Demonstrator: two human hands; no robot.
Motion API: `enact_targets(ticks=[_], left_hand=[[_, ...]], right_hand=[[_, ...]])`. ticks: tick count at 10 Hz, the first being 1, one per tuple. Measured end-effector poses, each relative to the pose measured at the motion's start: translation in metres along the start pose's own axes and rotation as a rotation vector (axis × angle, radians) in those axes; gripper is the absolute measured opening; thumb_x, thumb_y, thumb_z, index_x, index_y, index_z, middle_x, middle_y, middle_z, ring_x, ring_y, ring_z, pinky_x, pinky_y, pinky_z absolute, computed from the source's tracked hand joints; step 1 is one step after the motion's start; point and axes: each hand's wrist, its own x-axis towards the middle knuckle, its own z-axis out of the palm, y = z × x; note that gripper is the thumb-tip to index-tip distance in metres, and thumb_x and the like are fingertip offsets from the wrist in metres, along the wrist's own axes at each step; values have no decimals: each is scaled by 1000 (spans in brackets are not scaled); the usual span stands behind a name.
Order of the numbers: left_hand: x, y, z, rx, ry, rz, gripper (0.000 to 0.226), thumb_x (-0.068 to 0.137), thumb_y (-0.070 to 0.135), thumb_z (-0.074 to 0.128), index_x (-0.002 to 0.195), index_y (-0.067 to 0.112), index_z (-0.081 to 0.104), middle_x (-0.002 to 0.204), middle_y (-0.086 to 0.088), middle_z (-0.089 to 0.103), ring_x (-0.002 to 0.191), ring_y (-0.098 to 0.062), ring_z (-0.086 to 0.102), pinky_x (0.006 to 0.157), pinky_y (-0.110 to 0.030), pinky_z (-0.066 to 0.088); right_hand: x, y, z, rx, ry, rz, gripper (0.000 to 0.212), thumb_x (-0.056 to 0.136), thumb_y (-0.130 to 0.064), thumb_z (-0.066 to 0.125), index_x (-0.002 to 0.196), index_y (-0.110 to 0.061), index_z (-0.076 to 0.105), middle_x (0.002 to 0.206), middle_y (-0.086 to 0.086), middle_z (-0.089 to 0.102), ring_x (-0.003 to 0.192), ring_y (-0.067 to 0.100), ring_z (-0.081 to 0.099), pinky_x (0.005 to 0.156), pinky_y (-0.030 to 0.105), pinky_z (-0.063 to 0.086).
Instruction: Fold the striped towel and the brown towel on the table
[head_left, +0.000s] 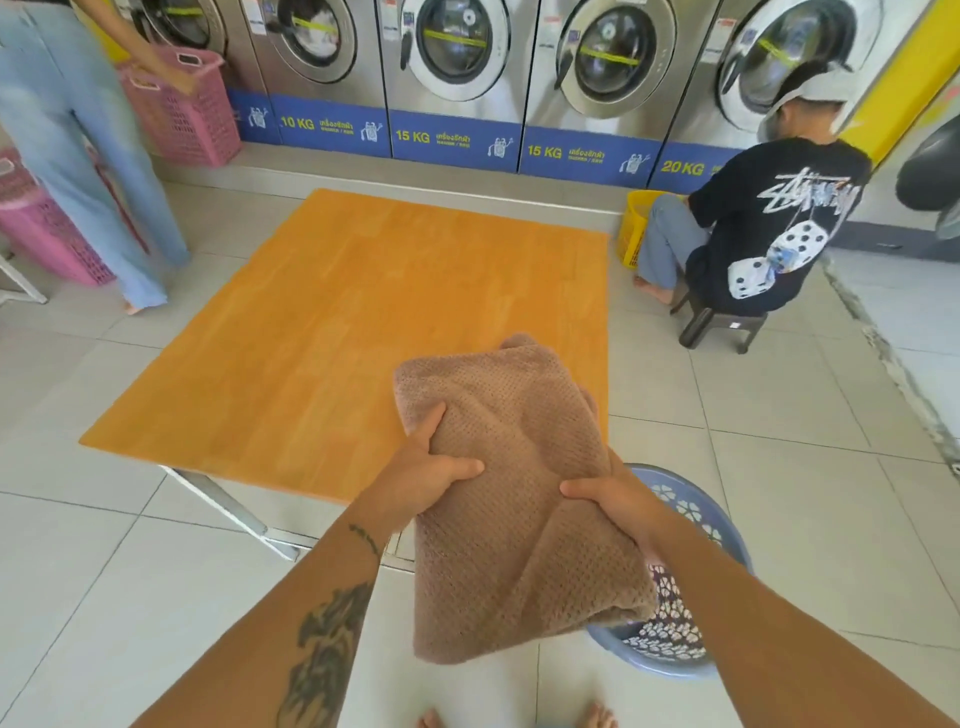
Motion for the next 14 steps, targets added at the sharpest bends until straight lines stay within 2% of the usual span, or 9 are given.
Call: enact_targets(ticks=[3, 4, 6, 8, 9, 10, 12, 13, 14], left_hand=[[15, 45, 185, -97, -193, 177, 89, 88, 17, 75, 150, 54, 25, 161, 12, 23, 137, -21, 41, 110, -44, 43], [20, 50, 235, -16, -283, 147, 96, 85, 10, 76, 151, 54, 22, 161, 13, 21, 138, -20, 39, 113, -45, 40], [52, 12, 339, 201, -190, -2, 91, 85, 18, 76, 156, 39, 22, 159, 3, 27, 138, -23, 39, 112, -39, 38], [122, -72, 374, 380, -17, -241, 60, 93, 25, 64, 148, 26, 42, 152, -5, 43, 130, -27, 47, 107, -39, 42], [176, -123, 380, 429, -5, -310, 50, 93, 18, 58, 142, 28, 51, 130, 1, 59, 91, -12, 55, 80, -27, 45], [213, -154, 380, 449, 7, -330, 50, 95, 21, 57, 144, 29, 49, 131, 4, 59, 72, -2, 48, 64, -21, 39], [279, -211, 386, 493, -3, -329, 58, 97, 27, 58, 151, 30, 39, 154, 1, 41, 81, 1, 49, 69, -15, 37], [280, -244, 391, 534, -125, -485, 67, 96, 24, 58, 156, 28, 29, 153, -5, 40, 108, -20, 59, 87, -34, 53], [265, -262, 395, 556, -146, -623, 62, 94, 15, 54, 151, 29, 36, 145, -7, 48, 98, -22, 63, 77, -39, 60]], right_hand=[[-29, 55, -176, 172, 179, 1, 60, 88, -10, 68, 137, -38, 46, 122, 3, 64, 106, 29, 65, 91, 46, 54], [-28, 79, -221, 170, 193, 41, 57, 88, -10, 69, 133, -37, 47, 120, 3, 64, 105, 29, 65, 93, 48, 53], [9, 154, -296, 172, 121, 227, 63, 85, -16, 73, 139, -30, 44, 121, 7, 64, 104, 31, 66, 94, 49, 54], [87, 223, -300, 153, -17, 453, 48, 88, -22, 71, 131, -17, 49, 112, 14, 67, 98, 32, 67, 82, 41, 56], [144, 267, -287, 155, -83, 574, 28, 92, -26, 66, 114, -8, 62, 99, 18, 74, 91, 33, 71, 81, 41, 58], [184, 295, -280, 167, -112, 609, 32, 92, -29, 65, 114, -7, 64, 99, 19, 75, 92, 34, 72, 83, 43, 59], [263, 359, -267, 237, -114, 692, 50, 86, -43, 67, 120, -7, 59, 110, 23, 71, 100, 41, 70, 93, 52, 55], [273, 398, -256, 15, -128, 751, 76, 74, -50, 68, 134, -11, 45, 122, 19, 64, 106, 39, 65, 94, 55, 52], [256, 406, -245, -157, -119, 737, 54, 85, -32, 60, 130, -7, 43, 109, 13, 64, 93, 26, 66, 77, 37, 55]])
